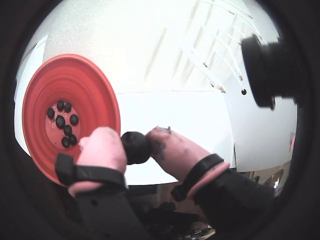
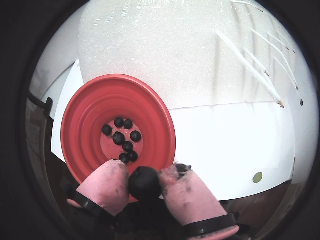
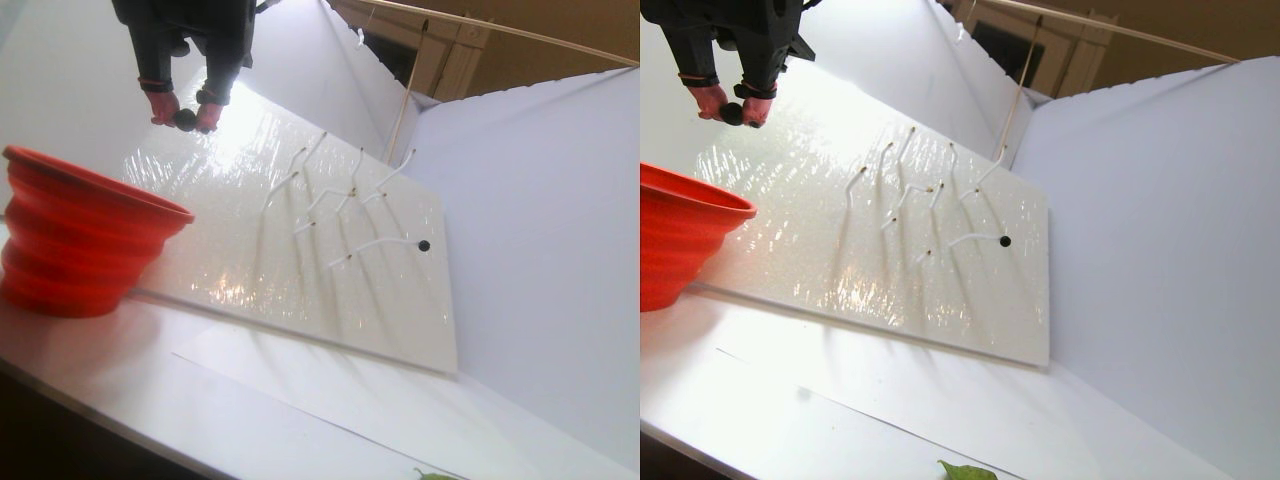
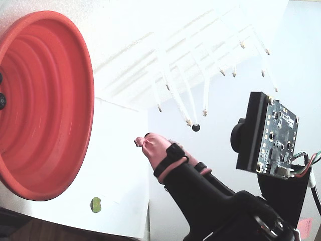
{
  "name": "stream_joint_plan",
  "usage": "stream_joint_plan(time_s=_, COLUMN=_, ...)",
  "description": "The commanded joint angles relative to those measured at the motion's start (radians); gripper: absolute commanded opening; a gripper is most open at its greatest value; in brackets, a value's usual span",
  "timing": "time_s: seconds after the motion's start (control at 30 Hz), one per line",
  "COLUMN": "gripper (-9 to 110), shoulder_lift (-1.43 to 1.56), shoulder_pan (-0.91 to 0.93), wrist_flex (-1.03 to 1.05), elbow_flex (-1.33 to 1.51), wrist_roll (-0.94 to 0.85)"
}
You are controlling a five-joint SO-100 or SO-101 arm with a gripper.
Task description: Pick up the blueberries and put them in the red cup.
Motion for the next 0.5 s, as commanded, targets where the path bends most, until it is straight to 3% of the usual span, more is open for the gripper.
stream_joint_plan(time_s=0.0, gripper=12, shoulder_lift=0.100, shoulder_pan=-0.003, wrist_flex=0.006, elbow_flex=0.006, wrist_roll=0.018)
stream_joint_plan(time_s=0.47, gripper=17, shoulder_lift=0.130, shoulder_pan=0.035, wrist_flex=0.031, elbow_flex=0.009, wrist_roll=0.002)
